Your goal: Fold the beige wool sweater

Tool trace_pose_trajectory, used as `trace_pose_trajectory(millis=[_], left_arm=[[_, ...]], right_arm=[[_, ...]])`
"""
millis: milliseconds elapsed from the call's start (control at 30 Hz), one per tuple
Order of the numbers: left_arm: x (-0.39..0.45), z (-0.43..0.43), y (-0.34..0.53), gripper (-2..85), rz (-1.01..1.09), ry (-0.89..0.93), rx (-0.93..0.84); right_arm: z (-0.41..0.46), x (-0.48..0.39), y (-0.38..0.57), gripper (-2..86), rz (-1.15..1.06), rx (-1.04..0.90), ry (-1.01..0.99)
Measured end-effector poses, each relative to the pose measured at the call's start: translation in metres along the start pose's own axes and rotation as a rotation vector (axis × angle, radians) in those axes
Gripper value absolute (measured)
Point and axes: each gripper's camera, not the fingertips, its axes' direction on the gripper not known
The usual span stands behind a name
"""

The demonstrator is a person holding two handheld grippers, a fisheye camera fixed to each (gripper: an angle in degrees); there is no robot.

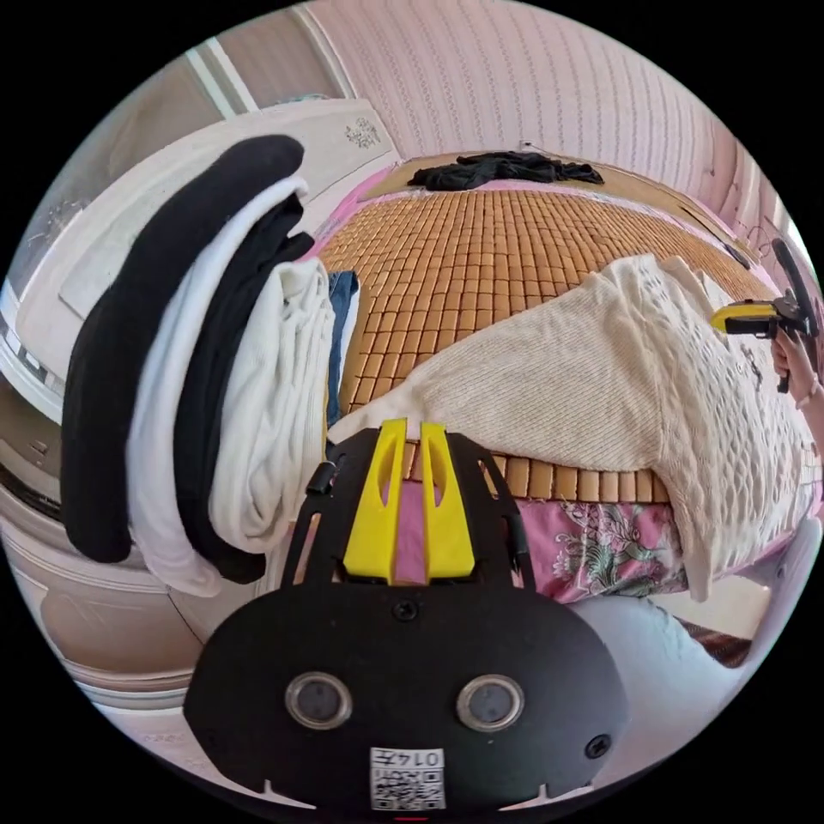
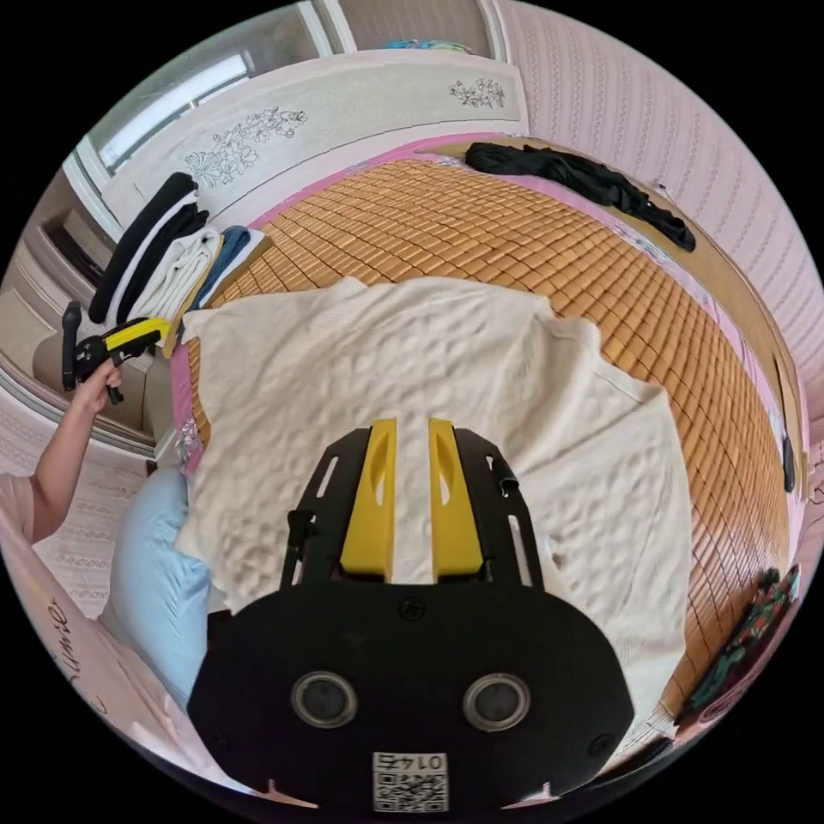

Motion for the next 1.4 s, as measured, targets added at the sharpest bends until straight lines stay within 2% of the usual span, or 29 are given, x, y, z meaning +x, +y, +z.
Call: trace_pose_trajectory(millis=[67, 167, 233, 400, 533, 633, 700, 733, 767, 900, 1133, 1200, 1267, 1400], left_arm=[[0.014, -0.015, -0.009, 1.8, 0.046, 0.051, 0.06], [0.041, -0.03, -0.031, 2.9, 0.087, 0.317, 0.148], [0.083, -0.032, -0.048, 4.3, 0.152, 0.497, 0.166], [0.208, -0.034, -0.045, 5.9, 0.442, 0.644, 0.078], [0.292, -0.026, -0.026, 7.4, 0.576, 0.597, 0.002], [0.326, 0.0, -0.025, 7.8, 0.568, 0.614, -0.116], [0.33, 0.003, -0.026, 7.6, 0.544, 0.617, -0.091], [0.333, 0.004, -0.028, 7.5, 0.547, 0.621, -0.093], [0.334, 0.005, -0.029, 7.5, 0.544, 0.625, -0.098], [0.347, 0.008, -0.033, 7.3, 0.544, 0.625, -0.09], [0.386, 0.016, -0.054, 7.4, 0.558, 0.643, -0.038], [0.389, 0.015, -0.056, 7.6, 0.565, 0.642, -0.049], [0.387, 0.007, -0.053, 7.6, 0.567, 0.646, -0.032], [0.388, -0.019, -0.027, 7.3, 0.62, 0.688, 0.005]], right_arm=[[-0.025, 0.037, 0.041, 7.3, 0.075, -0.017, 0.159], [-0.048, 0.086, 0.081, 10.1, 0.191, -0.06, 0.294], [-0.059, 0.113, 0.097, 11.2, 0.261, -0.07, 0.32], [-0.07, 0.169, 0.112, 13.3, 0.365, -0.049, 0.332], [-0.058, 0.201, 0.106, 15.2, 0.382, -0.038, 0.25], [-0.038, 0.215, 0.104, 14.0, 0.351, -0.118, 0.219], [-0.035, 0.219, 0.109, 9.9, 0.329, -0.126, 0.232], [-0.036, 0.221, 0.113, 3.7, 0.308, -0.125, 0.234], [-0.037, 0.225, 0.118, 3.0, 0.287, -0.136, 0.237], [-0.043, 0.244, 0.133, 2.0, 0.287, -0.138, 0.273], [-0.056, 0.299, 0.159, 4.7, 0.456, -0.115, 0.258], [-0.067, 0.295, 0.173, 6.0, 0.483, -0.072, 0.271], [-0.09, 0.266, 0.204, 6.5, 0.412, 0.004, 0.271], [-0.109, 0.21, 0.283, 7.7, 0.347, -0.023, 0.167]])
